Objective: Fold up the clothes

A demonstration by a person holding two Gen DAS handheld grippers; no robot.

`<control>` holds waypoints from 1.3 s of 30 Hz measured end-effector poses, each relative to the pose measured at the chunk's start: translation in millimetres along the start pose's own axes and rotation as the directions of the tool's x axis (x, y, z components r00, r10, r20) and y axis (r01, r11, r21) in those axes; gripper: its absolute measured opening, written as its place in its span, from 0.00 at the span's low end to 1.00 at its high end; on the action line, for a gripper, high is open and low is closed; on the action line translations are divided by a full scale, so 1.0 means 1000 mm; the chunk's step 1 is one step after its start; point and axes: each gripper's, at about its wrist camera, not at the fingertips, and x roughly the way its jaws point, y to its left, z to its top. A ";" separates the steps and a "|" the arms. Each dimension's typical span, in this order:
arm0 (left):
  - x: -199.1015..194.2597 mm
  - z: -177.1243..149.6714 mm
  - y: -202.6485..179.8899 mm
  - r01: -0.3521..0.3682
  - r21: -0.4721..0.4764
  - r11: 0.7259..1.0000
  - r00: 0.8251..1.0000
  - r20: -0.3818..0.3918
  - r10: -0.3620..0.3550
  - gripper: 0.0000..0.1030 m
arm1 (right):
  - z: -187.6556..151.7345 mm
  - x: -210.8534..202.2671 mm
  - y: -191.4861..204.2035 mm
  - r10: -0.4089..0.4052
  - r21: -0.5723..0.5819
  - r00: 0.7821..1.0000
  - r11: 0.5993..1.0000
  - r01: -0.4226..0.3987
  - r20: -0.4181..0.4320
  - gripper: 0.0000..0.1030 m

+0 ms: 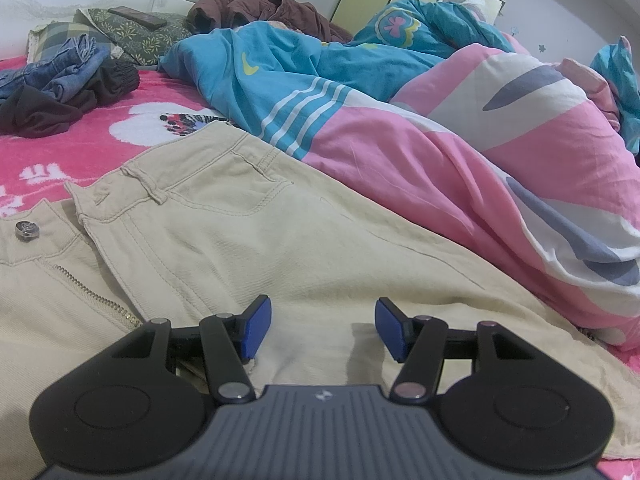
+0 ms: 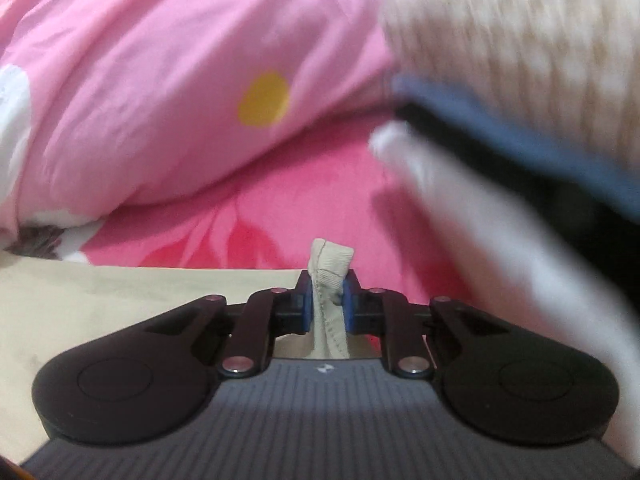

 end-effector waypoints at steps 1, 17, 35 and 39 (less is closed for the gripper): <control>0.000 0.000 0.000 0.000 0.000 1.000 1.000 0.000 0.000 0.57 | 0.003 0.002 0.003 -0.019 -0.020 1.000 1.000 0.019 0.014 0.12; -0.001 0.000 0.000 -0.006 0.009 1.000 1.000 -0.002 0.006 0.57 | 0.007 0.036 0.007 -0.193 -0.045 0.981 0.980 0.194 0.023 0.40; 0.000 0.001 0.002 0.028 -0.015 0.999 1.000 -0.001 -0.028 0.63 | -0.079 -0.034 -0.082 0.177 0.793 0.984 0.604 -0.079 -0.037 0.08; -0.001 0.001 0.004 0.033 -0.031 0.999 0.999 0.000 -0.033 0.63 | -0.064 -0.052 -0.065 0.149 0.712 0.989 0.692 -0.116 0.017 0.04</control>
